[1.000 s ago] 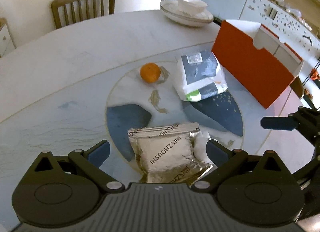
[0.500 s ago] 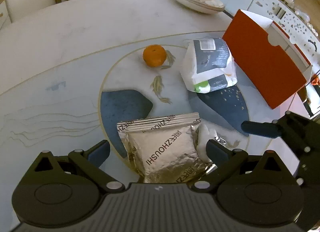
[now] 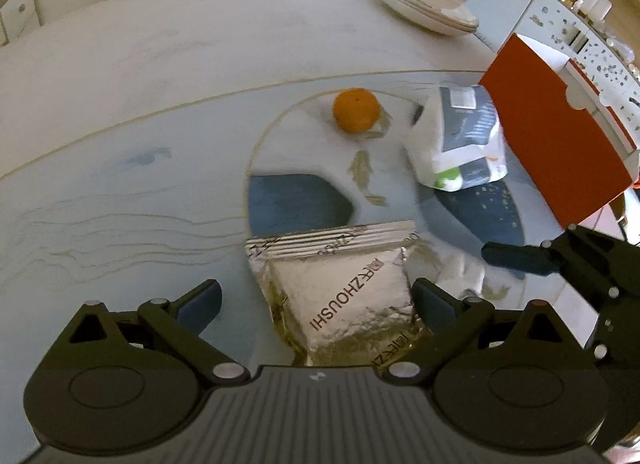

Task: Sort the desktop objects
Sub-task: 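Grasp the silver ZHOUSHI foil packet with the left gripper while the right gripper grasps the white cloth item, then lift the foil packet and white cloth item and carry them toward the red box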

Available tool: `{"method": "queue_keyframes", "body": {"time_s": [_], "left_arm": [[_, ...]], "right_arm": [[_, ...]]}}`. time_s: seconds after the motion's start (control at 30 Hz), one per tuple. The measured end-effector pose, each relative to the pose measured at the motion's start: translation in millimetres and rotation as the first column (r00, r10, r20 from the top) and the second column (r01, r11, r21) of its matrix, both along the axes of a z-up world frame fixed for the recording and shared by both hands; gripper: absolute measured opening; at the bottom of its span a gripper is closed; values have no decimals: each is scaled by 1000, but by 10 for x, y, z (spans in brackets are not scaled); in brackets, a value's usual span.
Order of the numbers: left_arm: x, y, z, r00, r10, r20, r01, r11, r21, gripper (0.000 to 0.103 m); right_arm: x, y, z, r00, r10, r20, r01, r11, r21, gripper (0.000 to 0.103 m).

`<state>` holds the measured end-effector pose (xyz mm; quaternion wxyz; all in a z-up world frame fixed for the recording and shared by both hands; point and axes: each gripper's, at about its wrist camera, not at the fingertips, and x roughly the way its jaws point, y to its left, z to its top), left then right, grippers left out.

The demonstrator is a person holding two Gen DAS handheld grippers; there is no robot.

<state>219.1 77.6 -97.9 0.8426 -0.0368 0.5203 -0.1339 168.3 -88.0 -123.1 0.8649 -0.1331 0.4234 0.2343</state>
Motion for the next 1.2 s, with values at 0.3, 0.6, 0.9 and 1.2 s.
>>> {"method": "queue_keyframes", "body": {"time_s": [0.3, 0.6, 0.9, 1.2], "left_arm": [[-31, 128, -15, 1000, 4, 11, -4, 1000, 8, 98], [-82, 48, 34, 1000, -6, 5, 6, 999, -32, 67], [-107, -9, 67, 1000, 19, 16, -18, 1000, -21, 58], [-187, -196, 134, 999, 45, 22, -45, 999, -1, 51]], "right_arm": [[110, -24, -60, 999, -11, -41, 12, 1000, 25, 67], [102, -57, -38, 998, -23, -54, 24, 999, 36, 56], [106, -335, 19, 994, -81, -77, 86, 994, 66, 53], [104, -692, 137, 988, -131, -84, 141, 983, 114, 53]]}}
